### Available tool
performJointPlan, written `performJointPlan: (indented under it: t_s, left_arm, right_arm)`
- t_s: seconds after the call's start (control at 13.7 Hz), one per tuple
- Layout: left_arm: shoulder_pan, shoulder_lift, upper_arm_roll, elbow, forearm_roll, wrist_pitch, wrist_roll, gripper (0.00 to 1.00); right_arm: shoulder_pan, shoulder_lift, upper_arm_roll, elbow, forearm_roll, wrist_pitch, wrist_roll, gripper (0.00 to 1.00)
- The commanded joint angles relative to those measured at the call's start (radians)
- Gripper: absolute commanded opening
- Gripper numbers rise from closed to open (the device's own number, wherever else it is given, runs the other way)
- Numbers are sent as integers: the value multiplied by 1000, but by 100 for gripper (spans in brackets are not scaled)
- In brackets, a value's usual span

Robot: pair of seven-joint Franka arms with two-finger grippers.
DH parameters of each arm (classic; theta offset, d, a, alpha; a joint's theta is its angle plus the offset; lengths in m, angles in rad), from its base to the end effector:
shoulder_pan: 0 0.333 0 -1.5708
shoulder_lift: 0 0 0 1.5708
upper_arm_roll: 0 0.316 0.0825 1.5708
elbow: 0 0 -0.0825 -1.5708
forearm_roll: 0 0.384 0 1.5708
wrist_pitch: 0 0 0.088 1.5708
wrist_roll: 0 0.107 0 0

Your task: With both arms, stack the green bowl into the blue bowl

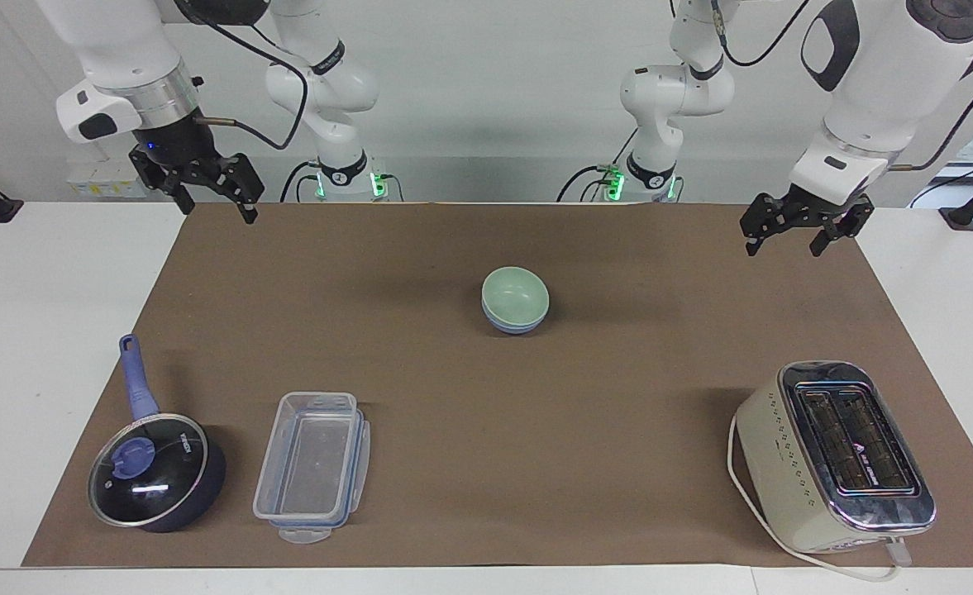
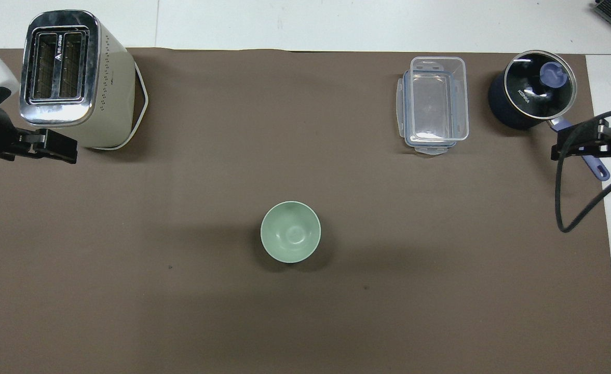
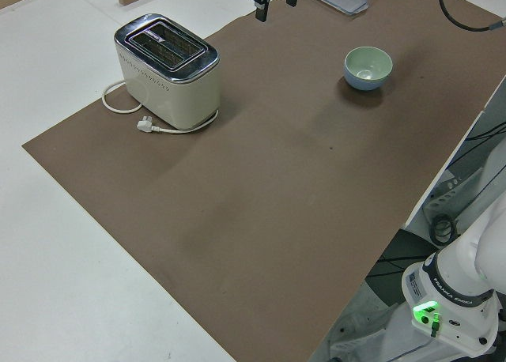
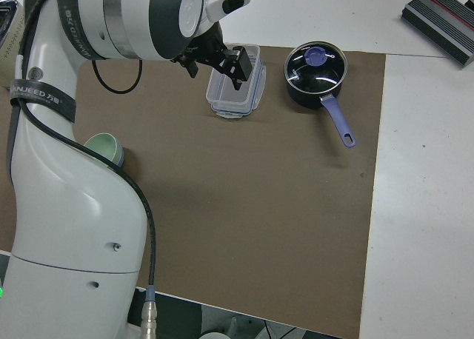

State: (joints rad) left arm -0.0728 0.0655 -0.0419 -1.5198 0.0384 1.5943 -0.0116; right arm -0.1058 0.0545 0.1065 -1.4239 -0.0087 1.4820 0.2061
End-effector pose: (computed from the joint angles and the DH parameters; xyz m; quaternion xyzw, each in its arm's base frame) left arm 0.5739 -0.0612 0.6137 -0.9985 0.0518 -0.0056 0.0175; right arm 0.5626 -0.0026 0.6551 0.9947 -0.1030 0.0021 0.0012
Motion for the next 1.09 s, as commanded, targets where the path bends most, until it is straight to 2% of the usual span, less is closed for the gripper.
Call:
performJointPlan:
  t_s: [0.0, 0.58, 0.8, 1.02]
  left_arm:
    - [10, -3, -4, 7, -11, -7, 15, 100]
    - [10, -1, -4, 7, -11, -7, 15, 100]
    - [11, -1, -4, 7, -11, -7, 15, 100]
    - [11, -1, -4, 7, -11, -5, 15, 100]
  right_arm:
    - [-8, -64, 2, -89, -2, 37, -20, 100]
    - [-8, -68, 1, -92, -1, 38, -28, 100]
    - [-8, -100, 1, -145, -1, 41, -28, 100]
    - [-8, -99, 1, -144, -1, 43, -28, 100]
